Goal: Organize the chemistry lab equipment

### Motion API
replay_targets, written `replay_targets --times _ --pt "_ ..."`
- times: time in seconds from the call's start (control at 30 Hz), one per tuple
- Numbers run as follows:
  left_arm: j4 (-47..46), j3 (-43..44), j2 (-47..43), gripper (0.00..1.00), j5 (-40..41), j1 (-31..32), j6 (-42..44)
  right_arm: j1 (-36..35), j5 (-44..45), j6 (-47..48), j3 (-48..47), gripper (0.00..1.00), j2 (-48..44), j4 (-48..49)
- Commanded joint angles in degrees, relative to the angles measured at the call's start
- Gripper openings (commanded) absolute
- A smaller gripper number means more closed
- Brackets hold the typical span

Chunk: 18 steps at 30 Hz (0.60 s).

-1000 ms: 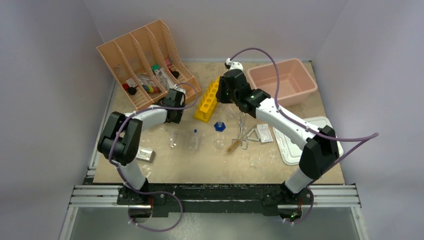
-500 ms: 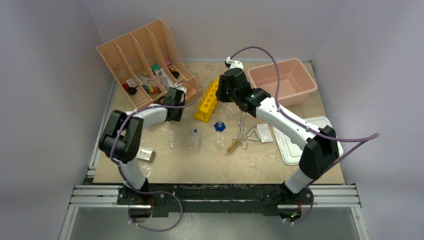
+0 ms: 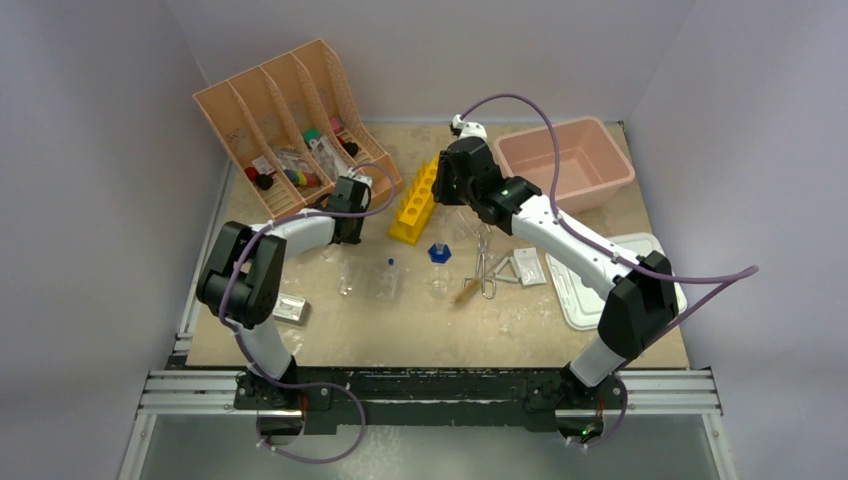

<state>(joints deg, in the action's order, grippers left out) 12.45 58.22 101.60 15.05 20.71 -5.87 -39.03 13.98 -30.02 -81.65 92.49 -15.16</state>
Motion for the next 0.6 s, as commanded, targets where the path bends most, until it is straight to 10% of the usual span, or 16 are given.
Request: replay_targets --times 0.0,0.2,0.57 --pt "5.4 -0.5 -0.8 0.24 0.0 0.0 -3.0 0.2 1.0 -0.6 0.3 0.29 -2.3 0.5" --pt "5.9 0.7 -1.3 0.17 -2.2 0.6 -9.7 0.2 0.7 -1.1 1.0 0.29 -2.9 0.4" --pt "10.6 1.1 -3.4 0.46 0.0 0.7 -13.3 0.2 0.3 -2.2 2.9 0.28 -4.6 0.1"
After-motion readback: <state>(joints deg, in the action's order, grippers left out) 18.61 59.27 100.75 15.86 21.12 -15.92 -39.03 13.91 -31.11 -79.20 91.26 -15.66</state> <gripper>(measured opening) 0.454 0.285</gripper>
